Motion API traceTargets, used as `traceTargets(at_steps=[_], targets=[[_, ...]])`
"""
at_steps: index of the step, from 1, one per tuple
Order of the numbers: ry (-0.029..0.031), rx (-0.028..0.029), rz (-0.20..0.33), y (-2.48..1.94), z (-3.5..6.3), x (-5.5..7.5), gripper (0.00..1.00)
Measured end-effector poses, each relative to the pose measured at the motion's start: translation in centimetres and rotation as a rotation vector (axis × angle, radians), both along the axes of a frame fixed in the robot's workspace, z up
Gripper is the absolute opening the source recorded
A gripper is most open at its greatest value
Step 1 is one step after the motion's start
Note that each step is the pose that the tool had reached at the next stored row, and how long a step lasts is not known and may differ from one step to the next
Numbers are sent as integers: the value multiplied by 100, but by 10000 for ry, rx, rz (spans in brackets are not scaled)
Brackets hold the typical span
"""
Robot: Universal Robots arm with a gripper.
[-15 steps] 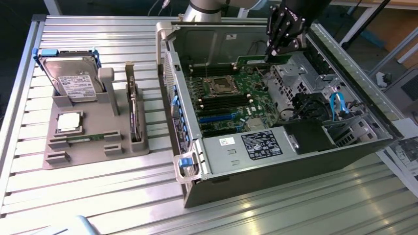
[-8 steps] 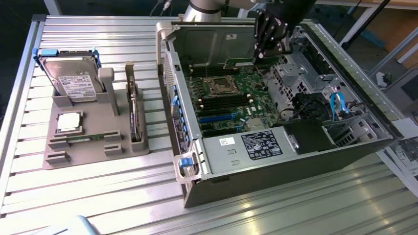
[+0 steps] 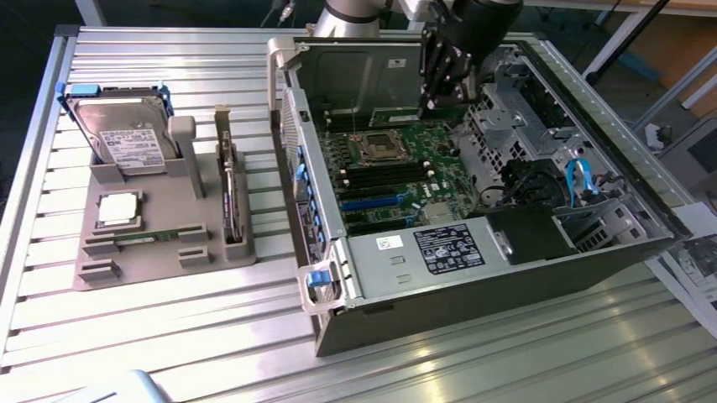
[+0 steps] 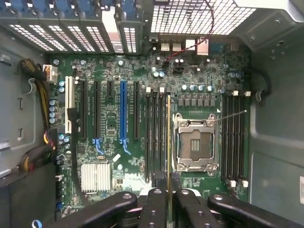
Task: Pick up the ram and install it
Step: 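Insert the ram into the slot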
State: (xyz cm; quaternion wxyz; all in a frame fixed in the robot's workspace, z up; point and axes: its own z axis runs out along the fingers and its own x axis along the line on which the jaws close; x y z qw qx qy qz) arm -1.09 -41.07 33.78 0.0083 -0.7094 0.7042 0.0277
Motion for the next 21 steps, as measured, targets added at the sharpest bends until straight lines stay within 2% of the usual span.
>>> traceTargets(at_steps=[9,18,21], targets=[[0,0,0,0,-258,-11,13],[0,0,5,0,-422,-11,13],[0,0,21,0,-522,-14,13]])
